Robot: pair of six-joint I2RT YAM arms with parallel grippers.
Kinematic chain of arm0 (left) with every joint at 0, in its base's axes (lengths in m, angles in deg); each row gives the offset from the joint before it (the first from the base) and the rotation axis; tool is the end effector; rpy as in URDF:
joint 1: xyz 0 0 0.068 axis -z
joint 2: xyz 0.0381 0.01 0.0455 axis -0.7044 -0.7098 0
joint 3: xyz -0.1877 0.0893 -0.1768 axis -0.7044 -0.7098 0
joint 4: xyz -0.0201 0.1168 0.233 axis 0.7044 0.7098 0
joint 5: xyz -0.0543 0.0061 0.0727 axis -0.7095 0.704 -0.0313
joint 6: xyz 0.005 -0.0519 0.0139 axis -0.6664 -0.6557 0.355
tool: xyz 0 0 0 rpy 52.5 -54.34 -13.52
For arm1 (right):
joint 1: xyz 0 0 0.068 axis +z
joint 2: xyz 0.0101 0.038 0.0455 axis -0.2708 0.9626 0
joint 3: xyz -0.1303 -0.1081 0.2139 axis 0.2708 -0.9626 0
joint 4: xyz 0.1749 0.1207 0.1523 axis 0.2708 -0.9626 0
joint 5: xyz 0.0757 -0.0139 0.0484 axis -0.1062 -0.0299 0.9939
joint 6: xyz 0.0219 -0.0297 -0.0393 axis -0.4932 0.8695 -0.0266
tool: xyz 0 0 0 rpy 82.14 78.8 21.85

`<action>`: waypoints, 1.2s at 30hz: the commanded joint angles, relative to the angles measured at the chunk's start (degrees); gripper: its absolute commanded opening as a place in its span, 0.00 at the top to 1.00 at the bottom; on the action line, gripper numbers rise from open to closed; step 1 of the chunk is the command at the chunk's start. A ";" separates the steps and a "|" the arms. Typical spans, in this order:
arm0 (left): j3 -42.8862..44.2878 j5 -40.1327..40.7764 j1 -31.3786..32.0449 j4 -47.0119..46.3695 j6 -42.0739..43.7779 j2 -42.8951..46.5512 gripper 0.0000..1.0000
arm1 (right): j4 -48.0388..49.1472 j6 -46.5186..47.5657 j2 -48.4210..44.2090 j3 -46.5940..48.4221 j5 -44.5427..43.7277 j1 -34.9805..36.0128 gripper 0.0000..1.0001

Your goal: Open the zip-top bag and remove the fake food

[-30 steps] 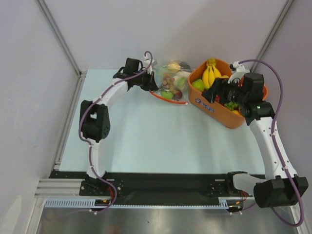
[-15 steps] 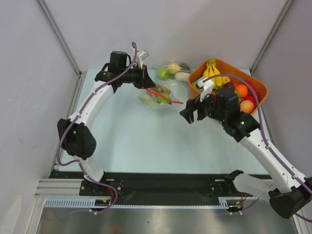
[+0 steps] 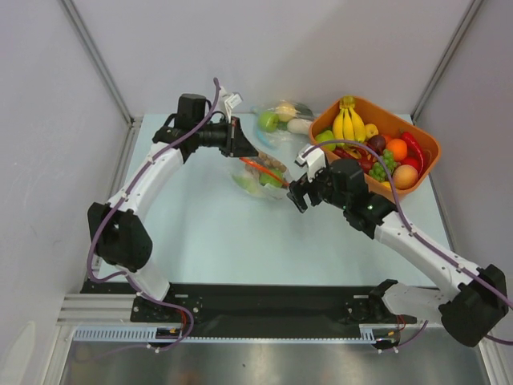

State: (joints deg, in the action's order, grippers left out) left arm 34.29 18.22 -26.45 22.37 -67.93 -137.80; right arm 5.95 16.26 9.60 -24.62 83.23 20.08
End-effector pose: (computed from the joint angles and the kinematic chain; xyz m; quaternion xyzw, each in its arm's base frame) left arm 0.3477 -0.1445 0.3616 0.2625 0.7794 -0.4708 0.3194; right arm 0.2054 0.1536 0.3222 -0.3625 0.7442 0.1690 0.5349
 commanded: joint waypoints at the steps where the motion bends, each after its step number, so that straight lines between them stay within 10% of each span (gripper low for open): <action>1: -0.21 -5.44 -0.49 -4.53 -1.75 3.74 1.00 | 6.08 4.32 2.72 1.08 2.95 0.07 0.14; 10: -2.49 -7.81 -1.27 -6.03 -1.93 4.54 1.00 | 7.05 5.74 10.10 3.72 9.53 -2.21 0.18; 22: -3.81 -11.07 -1.89 -4.98 0.70 5.24 1.00 | 5.12 5.48 15.03 7.58 19.47 -6.43 0.75; 24: -3.81 -9.67 -1.80 -4.62 1.41 5.68 0.76 | 3.63 5.56 15.11 8.46 20.52 -6.52 0.98; 30: -6.00 -0.71 -1.80 -5.49 8.78 12.68 0.29 | -3.30 5.91 12.66 11.18 22.63 -6.44 1.00; 36: -15.59 4.75 -0.32 -17.71 13.79 23.95 0.20 | -19.65 8.81 13.18 20.49 24.04 -4.77 1.00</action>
State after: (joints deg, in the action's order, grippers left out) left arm 20.95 20.14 -27.85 13.43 -59.75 -119.57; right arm -5.30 22.67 24.81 -10.70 104.65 14.15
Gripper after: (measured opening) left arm 0.796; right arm 0.020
